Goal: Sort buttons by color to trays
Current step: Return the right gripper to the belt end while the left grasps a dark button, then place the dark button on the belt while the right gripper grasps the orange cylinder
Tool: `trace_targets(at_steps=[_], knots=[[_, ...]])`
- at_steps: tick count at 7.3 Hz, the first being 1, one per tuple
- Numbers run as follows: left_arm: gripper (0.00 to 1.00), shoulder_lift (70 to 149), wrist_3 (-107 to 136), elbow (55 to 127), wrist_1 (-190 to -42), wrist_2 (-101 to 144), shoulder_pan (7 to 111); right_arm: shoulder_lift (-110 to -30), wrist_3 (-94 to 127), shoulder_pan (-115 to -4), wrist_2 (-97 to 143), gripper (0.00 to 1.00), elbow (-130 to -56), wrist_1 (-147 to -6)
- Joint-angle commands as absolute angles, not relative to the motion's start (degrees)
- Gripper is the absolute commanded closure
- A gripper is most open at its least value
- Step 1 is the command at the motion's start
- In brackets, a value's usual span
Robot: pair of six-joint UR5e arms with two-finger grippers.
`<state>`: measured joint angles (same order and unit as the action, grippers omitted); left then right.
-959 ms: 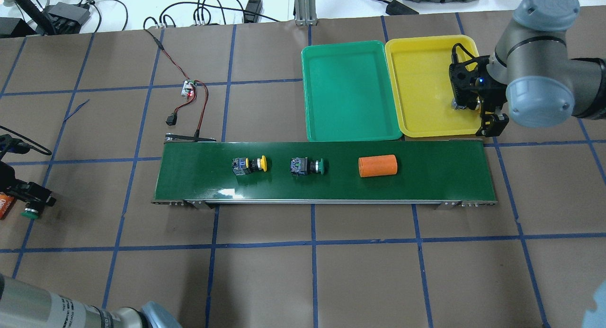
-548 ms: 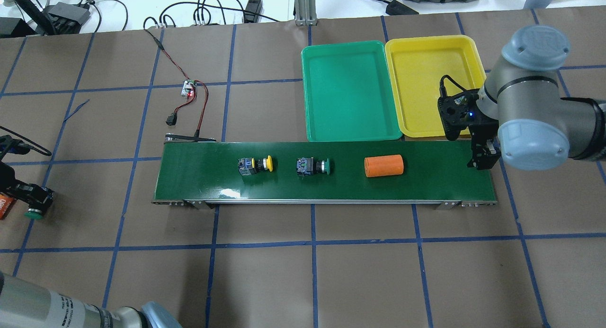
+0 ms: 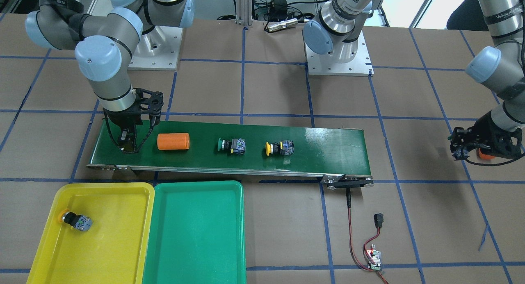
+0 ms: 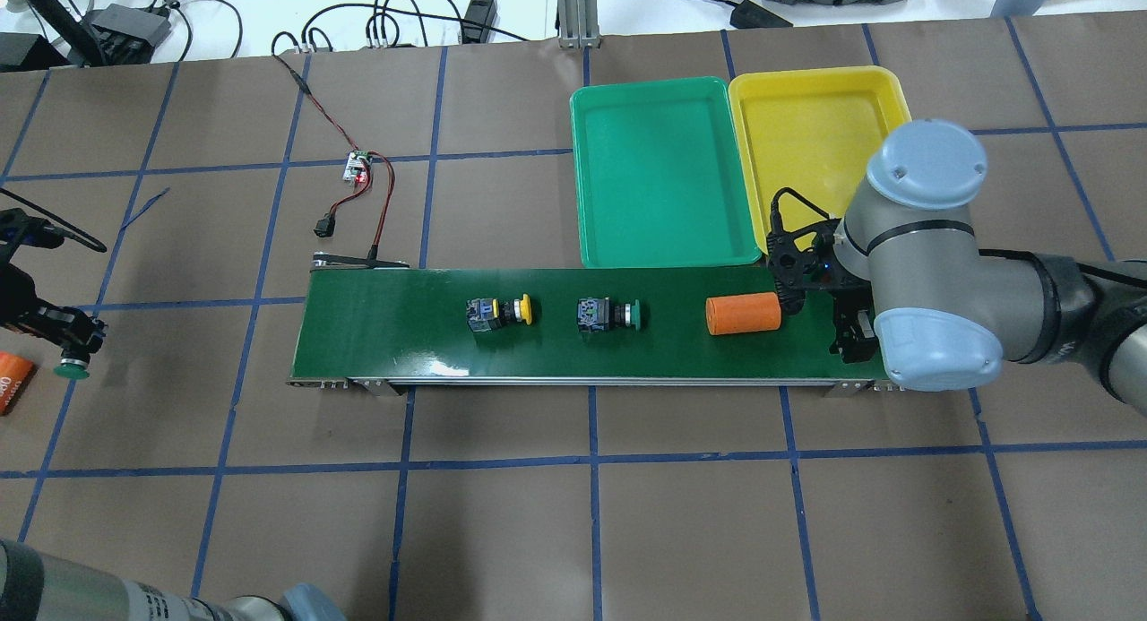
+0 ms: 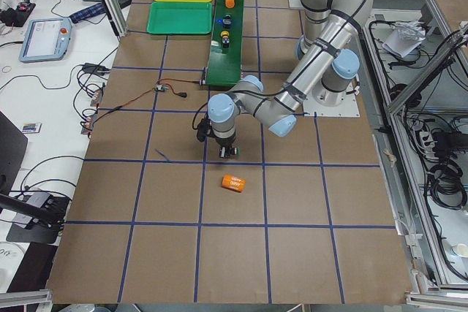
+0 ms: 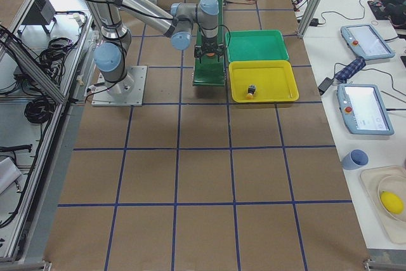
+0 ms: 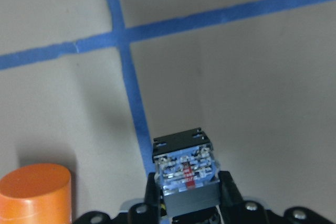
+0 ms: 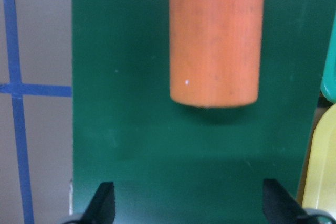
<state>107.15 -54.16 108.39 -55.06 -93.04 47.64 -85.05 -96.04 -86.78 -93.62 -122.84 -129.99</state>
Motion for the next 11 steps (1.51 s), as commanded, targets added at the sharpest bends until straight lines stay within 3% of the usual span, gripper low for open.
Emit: trace_targets(at_steps=[1,5,9,10,11], knots=[[1.00,101.80,-50.29,109.34,-57.20,-86.63,54.89,-84.29,-90.91,-88.85,-92.99,0.00,-122.96,-130.25],[1.00,96.16,-19.50,112.84,-60.91,-83.85,76.07,-83.94,-91.05,-88.86,-93.08,0.00,-122.96,-130.25],[1.00,98.78,-10.55,115.14,-60.03,-83.67,82.62,-83.67,-90.88,-88.86,-93.25,0.00,-122.96,-130.25],[0.01,99.40,-7.76,114.96,-59.68,-83.41,82.62,-83.67,-90.88,-88.86,-93.25,0.00,-122.96,-130.25],[0.00,98.97,-6.52,114.96,-59.85,-83.76,82.79,-83.67,-90.79,-88.86,-93.16,0.00,-122.87,-130.25]])
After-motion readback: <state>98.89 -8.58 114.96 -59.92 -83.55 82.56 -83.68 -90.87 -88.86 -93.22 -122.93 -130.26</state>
